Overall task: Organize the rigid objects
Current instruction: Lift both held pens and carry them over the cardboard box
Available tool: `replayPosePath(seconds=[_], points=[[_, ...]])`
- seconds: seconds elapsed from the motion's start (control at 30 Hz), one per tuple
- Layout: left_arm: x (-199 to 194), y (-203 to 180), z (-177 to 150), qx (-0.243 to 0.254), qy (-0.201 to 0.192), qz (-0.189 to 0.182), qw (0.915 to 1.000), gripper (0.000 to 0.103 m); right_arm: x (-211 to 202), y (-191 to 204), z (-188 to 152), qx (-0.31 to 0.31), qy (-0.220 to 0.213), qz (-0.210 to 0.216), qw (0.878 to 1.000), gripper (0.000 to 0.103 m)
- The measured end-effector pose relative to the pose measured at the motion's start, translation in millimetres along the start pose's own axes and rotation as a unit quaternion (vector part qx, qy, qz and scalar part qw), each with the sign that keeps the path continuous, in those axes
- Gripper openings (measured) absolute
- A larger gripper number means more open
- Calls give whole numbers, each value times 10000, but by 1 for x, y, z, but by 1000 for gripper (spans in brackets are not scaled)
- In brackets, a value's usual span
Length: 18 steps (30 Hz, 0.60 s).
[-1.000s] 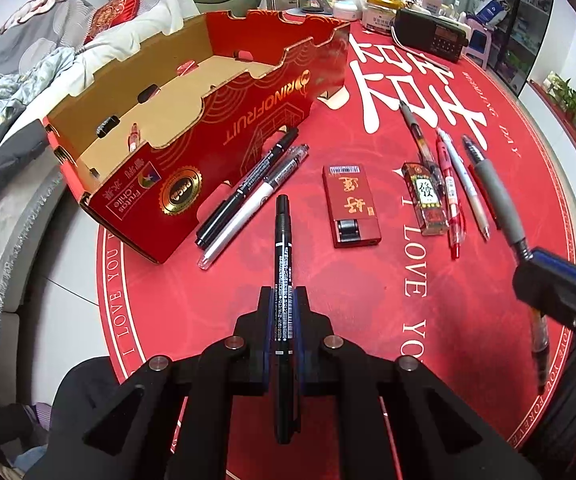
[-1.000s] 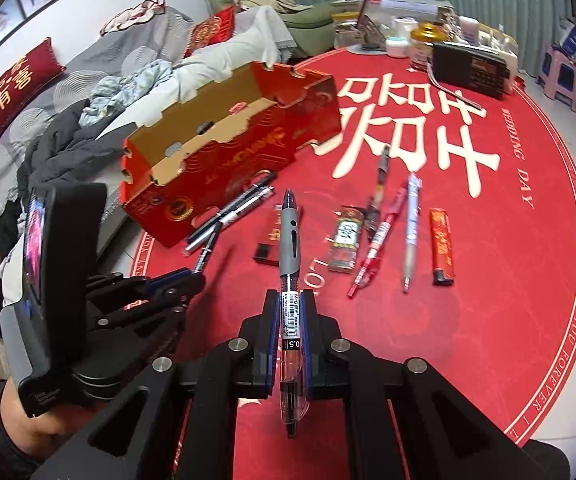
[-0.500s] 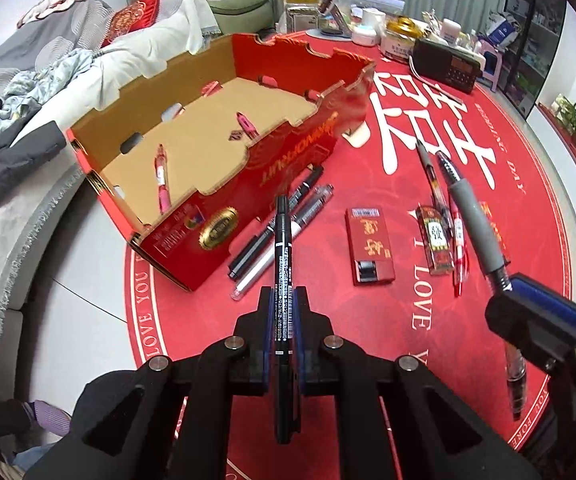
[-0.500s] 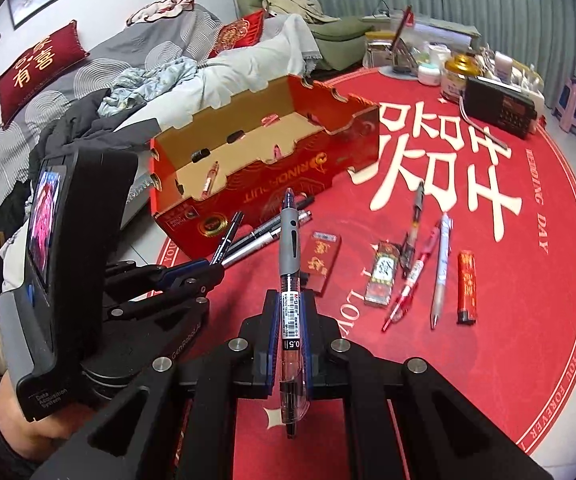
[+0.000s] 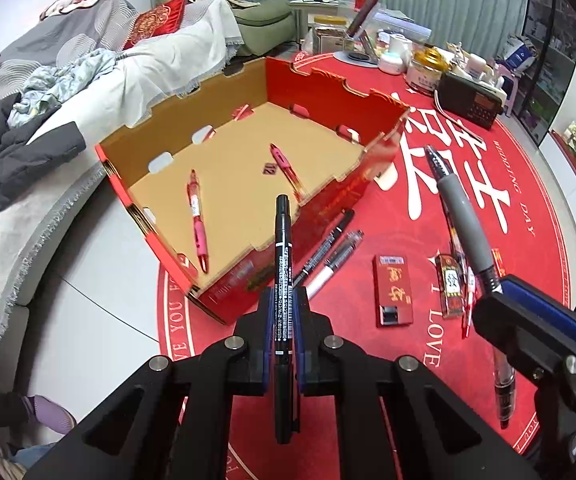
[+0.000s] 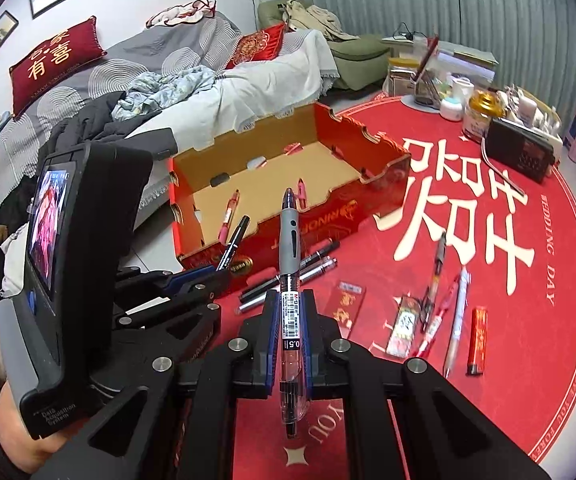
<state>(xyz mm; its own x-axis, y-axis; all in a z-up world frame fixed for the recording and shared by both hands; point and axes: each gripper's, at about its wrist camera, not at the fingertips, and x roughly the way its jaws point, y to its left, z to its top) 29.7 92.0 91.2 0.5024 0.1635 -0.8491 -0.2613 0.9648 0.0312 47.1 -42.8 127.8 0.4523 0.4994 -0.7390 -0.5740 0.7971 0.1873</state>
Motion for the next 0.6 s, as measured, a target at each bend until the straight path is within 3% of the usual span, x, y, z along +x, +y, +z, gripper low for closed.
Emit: replayPosePath(seconds=[0.6], points=[[7,31,34,-318,-81,137,9994,9,18,5,40,-40,-143,-22,9999,11]])
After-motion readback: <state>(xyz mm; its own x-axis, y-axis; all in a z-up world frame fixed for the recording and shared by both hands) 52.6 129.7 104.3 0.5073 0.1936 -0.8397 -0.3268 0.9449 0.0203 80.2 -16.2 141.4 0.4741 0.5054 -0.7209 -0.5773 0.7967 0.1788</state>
